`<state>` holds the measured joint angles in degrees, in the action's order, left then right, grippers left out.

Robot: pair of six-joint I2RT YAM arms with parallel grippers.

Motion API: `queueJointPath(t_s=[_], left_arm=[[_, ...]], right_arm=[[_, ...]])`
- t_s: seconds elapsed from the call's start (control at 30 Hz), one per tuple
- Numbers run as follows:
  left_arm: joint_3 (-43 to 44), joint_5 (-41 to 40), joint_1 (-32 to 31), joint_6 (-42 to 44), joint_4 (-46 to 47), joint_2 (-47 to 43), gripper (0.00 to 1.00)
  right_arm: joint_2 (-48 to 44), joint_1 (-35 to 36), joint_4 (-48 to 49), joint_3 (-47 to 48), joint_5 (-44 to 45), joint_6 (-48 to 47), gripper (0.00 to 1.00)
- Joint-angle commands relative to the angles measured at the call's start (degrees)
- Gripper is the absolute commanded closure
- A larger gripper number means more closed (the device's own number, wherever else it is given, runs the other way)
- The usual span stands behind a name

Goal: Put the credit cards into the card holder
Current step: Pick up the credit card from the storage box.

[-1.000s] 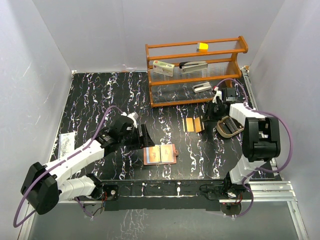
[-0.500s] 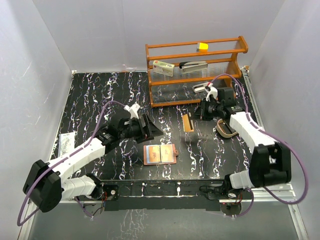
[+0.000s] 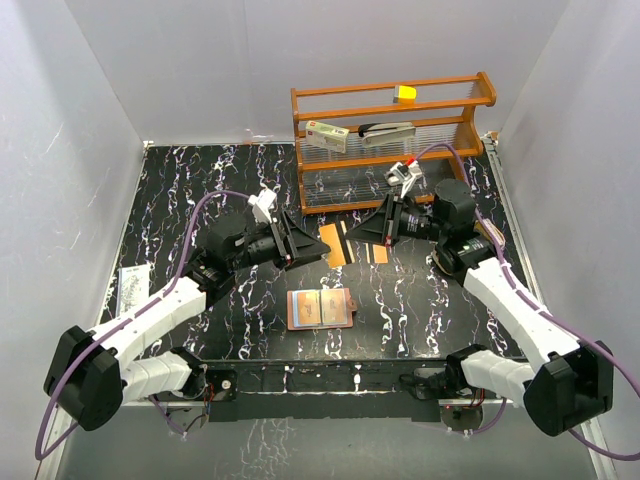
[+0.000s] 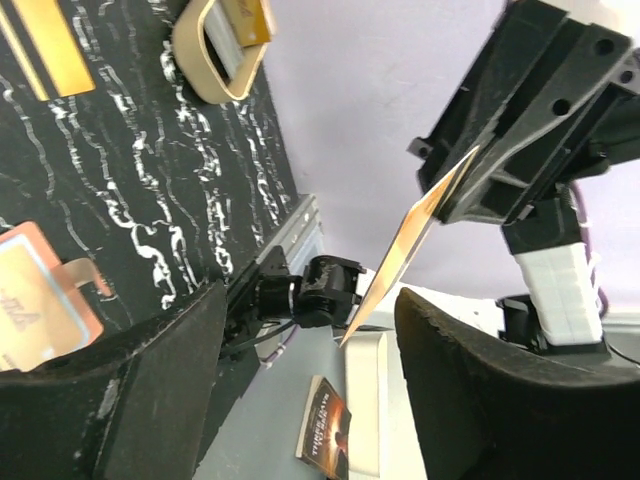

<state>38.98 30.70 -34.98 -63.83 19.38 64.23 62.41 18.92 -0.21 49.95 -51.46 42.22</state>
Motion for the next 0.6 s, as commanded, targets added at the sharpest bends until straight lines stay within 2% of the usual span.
queueJointPath(t_s=[0.0, 0.07, 0.13, 0.17, 0.2, 0.33, 0.4, 0.57], left_arm=[[0.87, 5.0, 0.18, -2.87, 9.63, -1.39, 0.36], [-0.27, 5.8, 0.18, -4.04, 12.38, -1.66, 0.41], [-1.36, 5.32, 0.18, -4.9, 13.47, -2.34, 0.56], [-1.73, 4.76, 0.18, -4.92, 13.04, -2.87, 0.71], [-2.17, 4.23, 0.18, -4.93, 12.41, -3.32, 0.8], [-3.06, 4.3, 0.16, -3.88, 12.12, -4.41, 0.98], [-3.47, 5.59, 0.18, -3.76, 13.73, -4.23, 1.0], [-3.78, 7.85, 0.16, -3.33, 16.08, -3.0, 1.0]], right_arm=[[0.48, 2.86, 5.95, 0.52, -1.21, 3.54, 1.0], [0.93, 4.02, 6.19, 0.38, -0.57, 3.64, 1.0], [1.17, 5.09, 7.26, -0.12, -0.22, 4.36, 1.0], [1.35, 5.5, 7.66, -0.32, -0.03, 4.71, 1.0], [1.51, 5.88, 8.08, -0.44, -0.04, 5.13, 1.0], [1.74, 6.37, 10.15, -1.05, -0.5, 7.93, 0.98], [2.03, 6.69, 11.81, -1.53, -1.18, 9.78, 0.9], [2.63, 7.65, 13.44, -1.66, -2.07, 10.99, 0.82]])
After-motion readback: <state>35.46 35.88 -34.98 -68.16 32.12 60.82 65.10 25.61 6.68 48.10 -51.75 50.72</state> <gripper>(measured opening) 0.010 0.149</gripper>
